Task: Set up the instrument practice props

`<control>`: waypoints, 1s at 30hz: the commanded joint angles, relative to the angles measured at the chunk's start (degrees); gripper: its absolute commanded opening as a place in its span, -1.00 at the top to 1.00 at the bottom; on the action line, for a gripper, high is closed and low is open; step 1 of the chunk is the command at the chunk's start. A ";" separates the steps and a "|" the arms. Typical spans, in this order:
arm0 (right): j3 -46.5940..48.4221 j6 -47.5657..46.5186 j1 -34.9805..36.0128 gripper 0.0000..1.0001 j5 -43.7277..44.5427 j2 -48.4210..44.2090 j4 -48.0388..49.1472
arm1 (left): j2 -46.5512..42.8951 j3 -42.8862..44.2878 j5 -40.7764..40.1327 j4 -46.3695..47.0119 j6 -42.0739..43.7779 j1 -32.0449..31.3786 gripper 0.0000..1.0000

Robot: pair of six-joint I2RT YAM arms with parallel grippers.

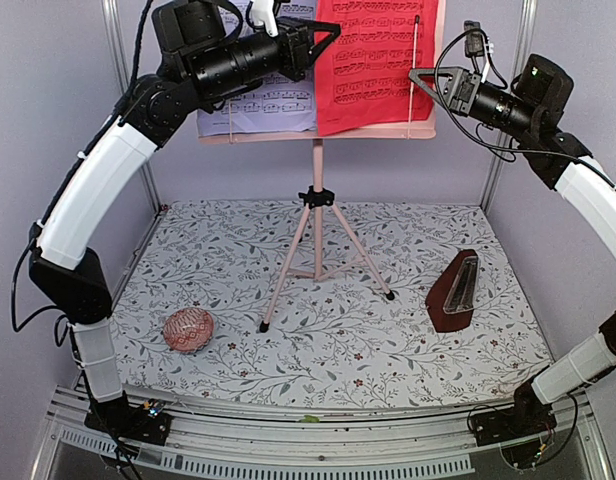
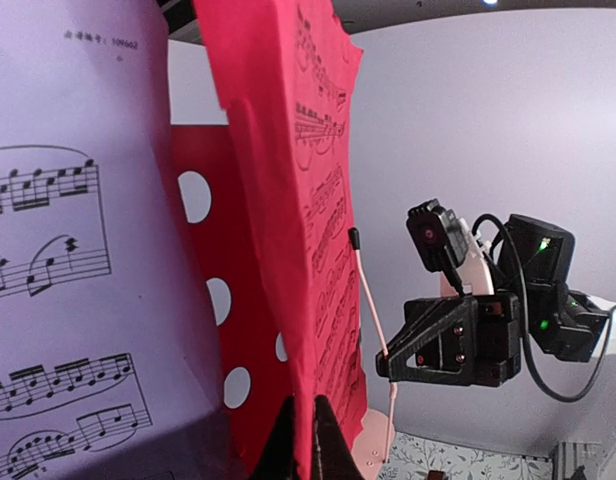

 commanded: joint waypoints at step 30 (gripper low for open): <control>-0.52 -1.47 0.91 1.00 -1.13 -0.92 -1.71 | 3.61 2.39 -2.08 2.60 1.51 -1.11 0.72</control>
